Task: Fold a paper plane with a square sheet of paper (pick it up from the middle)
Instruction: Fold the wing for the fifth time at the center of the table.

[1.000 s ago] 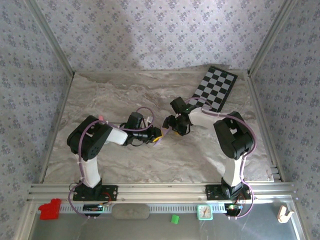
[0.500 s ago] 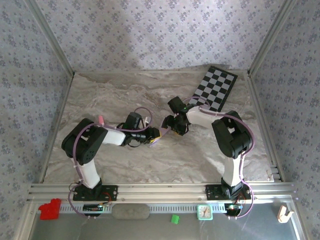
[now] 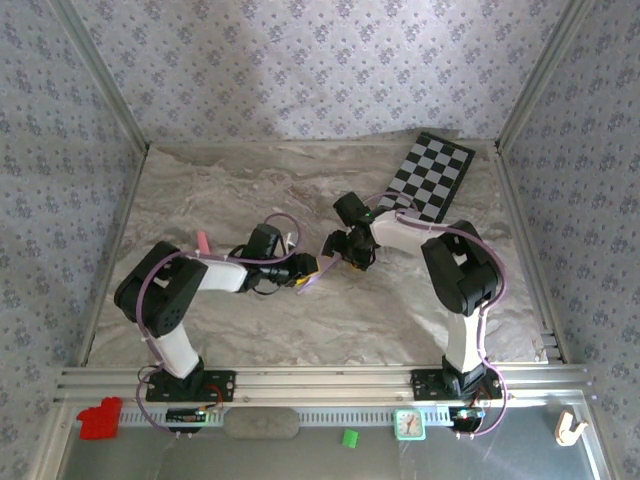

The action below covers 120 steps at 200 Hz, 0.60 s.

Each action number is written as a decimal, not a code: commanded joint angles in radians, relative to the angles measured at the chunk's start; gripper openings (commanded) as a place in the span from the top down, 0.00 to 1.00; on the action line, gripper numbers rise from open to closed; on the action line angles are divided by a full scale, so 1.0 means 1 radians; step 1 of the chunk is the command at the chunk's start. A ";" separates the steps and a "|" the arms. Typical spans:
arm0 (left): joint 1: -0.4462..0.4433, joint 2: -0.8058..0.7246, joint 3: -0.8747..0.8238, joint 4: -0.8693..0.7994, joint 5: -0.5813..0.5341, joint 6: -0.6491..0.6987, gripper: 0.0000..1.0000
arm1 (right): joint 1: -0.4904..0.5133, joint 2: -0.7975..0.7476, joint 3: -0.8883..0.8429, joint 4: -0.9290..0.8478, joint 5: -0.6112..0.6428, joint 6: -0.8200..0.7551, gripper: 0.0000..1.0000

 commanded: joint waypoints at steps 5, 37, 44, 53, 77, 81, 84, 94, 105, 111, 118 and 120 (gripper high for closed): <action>0.014 -0.059 -0.011 -0.010 -0.039 0.015 0.58 | 0.026 0.115 -0.029 0.062 0.011 -0.035 0.28; 0.013 -0.106 0.002 -0.130 -0.083 0.108 0.55 | 0.028 0.122 -0.023 0.055 0.013 -0.039 0.28; 0.011 -0.117 0.002 -0.161 -0.094 0.132 0.55 | 0.028 0.123 -0.022 0.055 0.013 -0.039 0.28; 0.006 -0.129 0.005 -0.204 -0.113 0.166 0.54 | 0.028 0.126 -0.020 0.053 0.013 -0.037 0.28; -0.017 -0.150 0.024 -0.293 -0.156 0.255 0.54 | 0.027 0.133 -0.014 0.051 0.008 -0.031 0.28; -0.024 -0.152 0.031 -0.305 -0.162 0.268 0.55 | 0.028 0.134 -0.014 0.052 0.008 -0.030 0.28; -0.030 -0.153 0.035 -0.315 -0.167 0.279 0.55 | 0.028 0.135 -0.013 0.051 0.006 -0.029 0.28; -0.043 -0.148 0.055 -0.354 -0.179 0.307 0.56 | 0.027 0.139 -0.011 0.051 0.004 -0.026 0.28; -0.054 -0.134 0.076 -0.390 -0.186 0.332 0.57 | 0.028 0.143 -0.008 0.050 0.001 -0.025 0.28; -0.058 -0.128 0.086 -0.398 -0.190 0.340 0.58 | 0.027 0.145 -0.006 0.051 0.000 -0.024 0.28; -0.063 -0.122 0.092 -0.402 -0.192 0.348 0.58 | 0.027 0.146 -0.005 0.049 -0.001 -0.023 0.28; -0.064 -0.121 0.094 -0.401 -0.191 0.349 0.57 | 0.028 0.147 -0.005 0.050 -0.001 -0.023 0.28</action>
